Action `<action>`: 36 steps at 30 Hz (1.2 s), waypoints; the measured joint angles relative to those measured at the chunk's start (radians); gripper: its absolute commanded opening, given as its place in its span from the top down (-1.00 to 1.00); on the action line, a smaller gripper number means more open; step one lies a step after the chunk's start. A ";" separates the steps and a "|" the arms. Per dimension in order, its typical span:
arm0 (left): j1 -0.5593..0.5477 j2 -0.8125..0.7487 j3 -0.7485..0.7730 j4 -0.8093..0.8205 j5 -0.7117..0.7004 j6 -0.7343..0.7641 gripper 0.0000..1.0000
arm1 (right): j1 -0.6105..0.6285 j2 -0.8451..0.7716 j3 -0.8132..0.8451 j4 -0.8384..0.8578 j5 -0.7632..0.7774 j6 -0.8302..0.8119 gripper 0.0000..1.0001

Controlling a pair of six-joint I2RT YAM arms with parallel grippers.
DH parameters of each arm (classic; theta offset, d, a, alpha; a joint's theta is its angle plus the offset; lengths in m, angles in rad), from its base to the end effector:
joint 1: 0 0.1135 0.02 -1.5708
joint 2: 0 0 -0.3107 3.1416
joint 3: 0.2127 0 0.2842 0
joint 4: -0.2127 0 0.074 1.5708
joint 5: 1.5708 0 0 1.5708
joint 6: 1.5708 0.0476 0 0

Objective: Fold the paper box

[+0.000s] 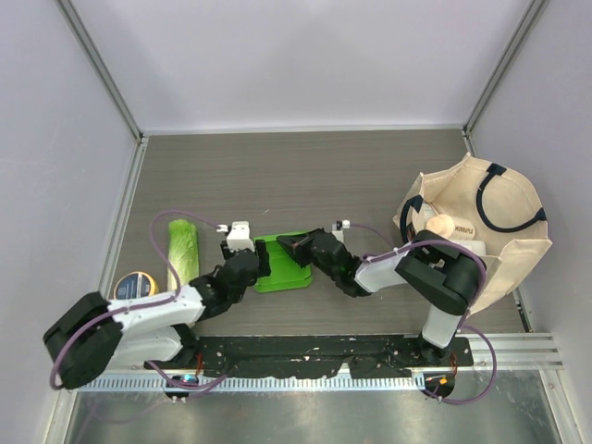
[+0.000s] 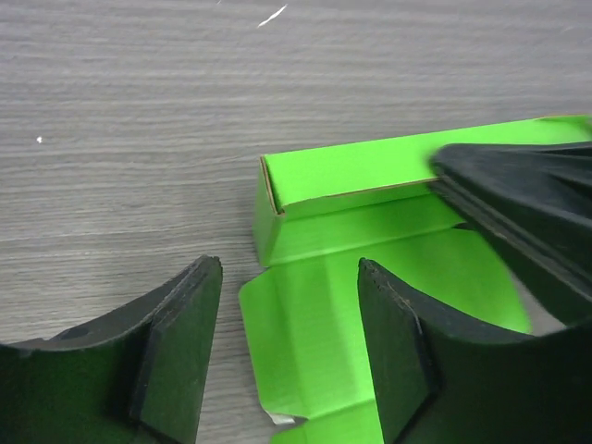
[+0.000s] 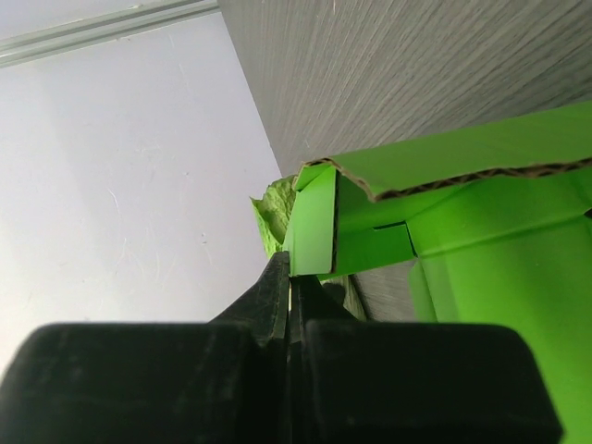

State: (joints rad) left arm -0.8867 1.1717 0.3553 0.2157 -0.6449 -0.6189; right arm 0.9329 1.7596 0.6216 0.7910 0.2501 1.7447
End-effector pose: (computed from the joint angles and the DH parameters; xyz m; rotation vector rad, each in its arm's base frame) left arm 0.1648 -0.1568 0.1751 -0.0827 2.0459 -0.2349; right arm 0.2252 0.2840 0.1508 1.0631 1.9746 1.4611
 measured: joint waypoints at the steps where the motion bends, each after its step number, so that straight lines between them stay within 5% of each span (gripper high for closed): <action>1: 0.000 -0.049 -0.011 0.001 0.018 0.002 -0.29 | -0.002 -0.001 0.000 -0.002 -0.002 -0.003 0.99; 5: 0.000 -0.197 -0.047 -0.014 0.048 0.001 0.07 | -0.006 -0.002 0.000 -0.004 -0.010 -0.008 0.99; 9: 0.005 -0.221 -0.047 -0.037 0.043 0.011 0.07 | -0.006 -0.002 0.000 -0.004 -0.010 -0.010 0.99; 19: 0.011 -0.023 0.036 -0.053 0.000 0.045 0.21 | -0.006 -0.002 0.007 -0.015 -0.010 -0.013 0.99; 28: 0.012 0.122 0.092 -0.022 -0.062 0.077 0.56 | -0.006 -0.006 0.010 -0.026 -0.013 -0.014 1.00; 32: 0.015 0.176 0.116 -0.009 -0.098 0.082 0.87 | -0.006 -0.006 0.016 -0.032 -0.014 -0.015 0.99; 35: 0.016 0.201 0.122 0.013 -0.126 0.081 1.00 | -0.007 -0.006 0.018 -0.039 -0.013 -0.019 0.83; 36: 0.016 0.204 0.121 0.022 -0.129 0.085 1.00 | -0.007 -0.008 0.018 -0.040 -0.014 -0.027 0.58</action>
State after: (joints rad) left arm -0.8703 1.3754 0.4767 0.2375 -0.7742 -0.5343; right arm 0.9257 1.7519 0.6392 0.7509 0.2363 1.7180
